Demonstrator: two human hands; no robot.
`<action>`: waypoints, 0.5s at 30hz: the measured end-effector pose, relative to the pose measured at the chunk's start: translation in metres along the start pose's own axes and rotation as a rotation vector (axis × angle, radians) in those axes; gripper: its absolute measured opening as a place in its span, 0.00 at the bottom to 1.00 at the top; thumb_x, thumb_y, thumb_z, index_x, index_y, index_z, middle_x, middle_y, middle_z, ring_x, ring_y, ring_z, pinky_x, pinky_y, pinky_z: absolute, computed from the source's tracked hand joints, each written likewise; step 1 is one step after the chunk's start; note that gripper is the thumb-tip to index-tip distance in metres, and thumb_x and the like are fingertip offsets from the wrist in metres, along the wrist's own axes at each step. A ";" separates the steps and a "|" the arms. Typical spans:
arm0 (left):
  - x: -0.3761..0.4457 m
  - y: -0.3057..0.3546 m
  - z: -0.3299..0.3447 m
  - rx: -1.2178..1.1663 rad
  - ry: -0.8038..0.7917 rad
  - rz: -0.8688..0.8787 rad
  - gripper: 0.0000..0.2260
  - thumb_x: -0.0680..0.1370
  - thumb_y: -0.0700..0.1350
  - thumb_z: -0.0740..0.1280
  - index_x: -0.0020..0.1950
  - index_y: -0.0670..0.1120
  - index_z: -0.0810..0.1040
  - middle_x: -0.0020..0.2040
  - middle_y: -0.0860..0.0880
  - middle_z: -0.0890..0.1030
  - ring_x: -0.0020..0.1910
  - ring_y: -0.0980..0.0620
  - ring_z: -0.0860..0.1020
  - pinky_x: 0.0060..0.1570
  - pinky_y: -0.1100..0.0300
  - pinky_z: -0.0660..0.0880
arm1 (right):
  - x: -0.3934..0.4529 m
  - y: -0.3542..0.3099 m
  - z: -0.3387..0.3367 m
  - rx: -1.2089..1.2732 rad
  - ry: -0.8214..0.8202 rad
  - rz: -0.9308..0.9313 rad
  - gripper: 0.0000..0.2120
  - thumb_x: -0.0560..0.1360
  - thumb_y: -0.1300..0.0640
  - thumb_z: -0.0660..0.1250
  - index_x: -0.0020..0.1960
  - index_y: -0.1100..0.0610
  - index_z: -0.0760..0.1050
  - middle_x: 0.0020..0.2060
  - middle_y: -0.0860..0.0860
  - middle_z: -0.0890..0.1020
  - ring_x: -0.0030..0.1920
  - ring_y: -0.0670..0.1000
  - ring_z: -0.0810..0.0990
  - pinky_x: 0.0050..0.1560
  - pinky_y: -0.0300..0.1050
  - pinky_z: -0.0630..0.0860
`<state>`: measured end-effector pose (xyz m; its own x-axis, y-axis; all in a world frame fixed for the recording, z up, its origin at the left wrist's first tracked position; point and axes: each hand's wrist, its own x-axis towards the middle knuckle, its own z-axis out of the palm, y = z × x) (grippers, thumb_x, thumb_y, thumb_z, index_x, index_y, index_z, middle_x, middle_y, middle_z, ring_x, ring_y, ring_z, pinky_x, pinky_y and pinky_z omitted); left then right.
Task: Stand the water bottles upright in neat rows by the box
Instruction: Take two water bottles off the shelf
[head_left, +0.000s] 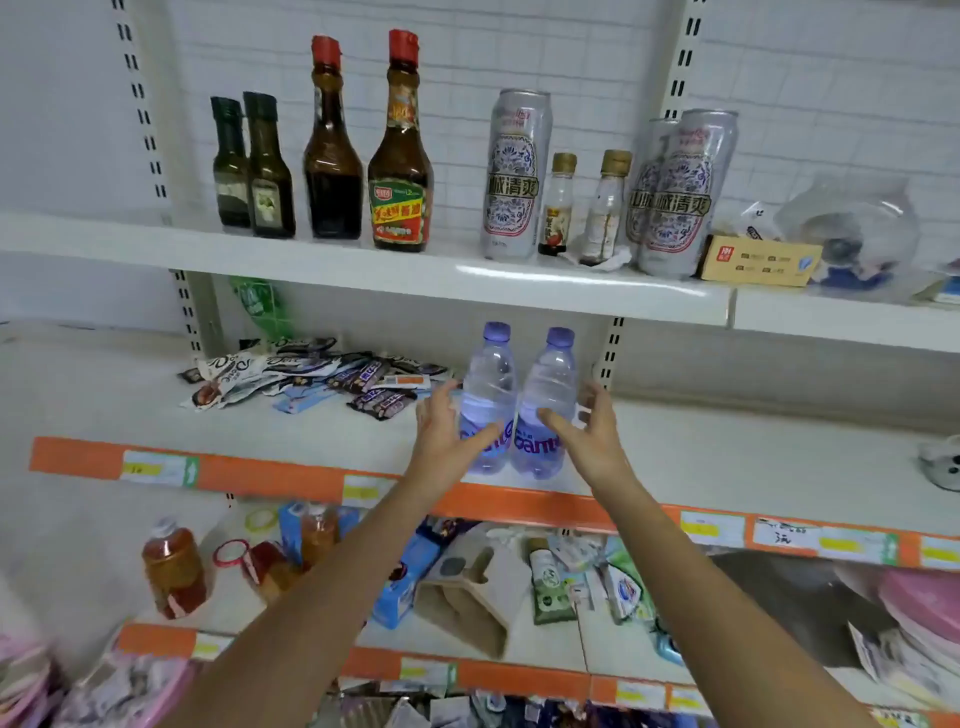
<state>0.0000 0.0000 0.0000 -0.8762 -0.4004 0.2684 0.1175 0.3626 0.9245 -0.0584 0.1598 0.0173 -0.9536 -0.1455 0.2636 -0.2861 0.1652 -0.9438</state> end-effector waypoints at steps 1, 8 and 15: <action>0.013 -0.002 0.000 -0.016 0.018 0.001 0.37 0.70 0.47 0.73 0.73 0.45 0.56 0.70 0.41 0.60 0.69 0.46 0.64 0.68 0.49 0.65 | 0.009 -0.002 0.006 0.028 0.025 0.005 0.38 0.68 0.56 0.75 0.71 0.59 0.59 0.63 0.54 0.71 0.61 0.53 0.73 0.61 0.49 0.73; 0.067 -0.015 0.013 -0.147 -0.192 -0.031 0.29 0.69 0.44 0.75 0.62 0.49 0.61 0.61 0.47 0.74 0.56 0.50 0.76 0.52 0.58 0.74 | 0.046 0.013 0.026 0.077 0.041 0.150 0.43 0.52 0.42 0.80 0.62 0.50 0.68 0.57 0.54 0.80 0.56 0.55 0.80 0.59 0.57 0.77; 0.073 -0.031 0.016 -0.223 -0.196 0.004 0.29 0.66 0.47 0.76 0.61 0.54 0.66 0.56 0.50 0.78 0.54 0.49 0.79 0.54 0.51 0.77 | 0.038 0.015 0.027 0.045 0.151 0.088 0.25 0.66 0.53 0.77 0.59 0.53 0.71 0.52 0.50 0.80 0.53 0.50 0.79 0.53 0.42 0.75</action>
<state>-0.0755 -0.0272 -0.0132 -0.9466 -0.2211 0.2348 0.2020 0.1610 0.9661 -0.0959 0.1303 0.0079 -0.9790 0.0161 0.2032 -0.1996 0.1269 -0.9716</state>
